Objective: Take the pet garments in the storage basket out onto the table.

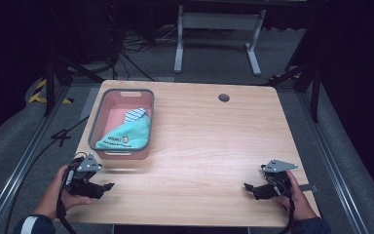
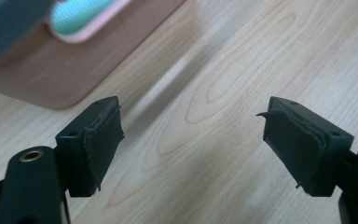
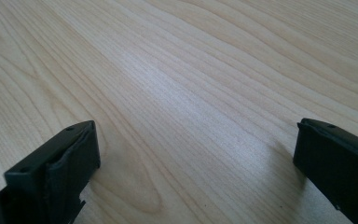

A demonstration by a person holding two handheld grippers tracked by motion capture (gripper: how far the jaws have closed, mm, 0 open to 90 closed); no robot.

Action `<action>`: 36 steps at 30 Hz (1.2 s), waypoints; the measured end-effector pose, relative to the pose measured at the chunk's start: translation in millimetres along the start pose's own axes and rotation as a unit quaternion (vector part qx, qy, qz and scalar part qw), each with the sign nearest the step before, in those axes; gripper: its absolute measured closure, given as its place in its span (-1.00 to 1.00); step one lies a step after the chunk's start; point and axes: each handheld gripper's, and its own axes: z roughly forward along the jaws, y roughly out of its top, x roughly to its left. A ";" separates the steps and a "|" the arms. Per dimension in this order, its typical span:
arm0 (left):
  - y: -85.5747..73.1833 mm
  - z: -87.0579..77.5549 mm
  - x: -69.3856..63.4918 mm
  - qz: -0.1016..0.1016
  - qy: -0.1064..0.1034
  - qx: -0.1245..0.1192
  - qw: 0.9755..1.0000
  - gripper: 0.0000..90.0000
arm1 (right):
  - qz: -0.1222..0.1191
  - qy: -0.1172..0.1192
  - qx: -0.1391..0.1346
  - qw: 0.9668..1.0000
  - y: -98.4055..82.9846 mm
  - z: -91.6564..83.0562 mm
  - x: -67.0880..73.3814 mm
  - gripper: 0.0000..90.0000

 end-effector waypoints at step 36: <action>103.3 -28.0 41.5 0.052 0.030 0.046 0.997 -0.49 | 0.000 0.000 0.000 1.000 -0.2 -0.3 0.1 -0.99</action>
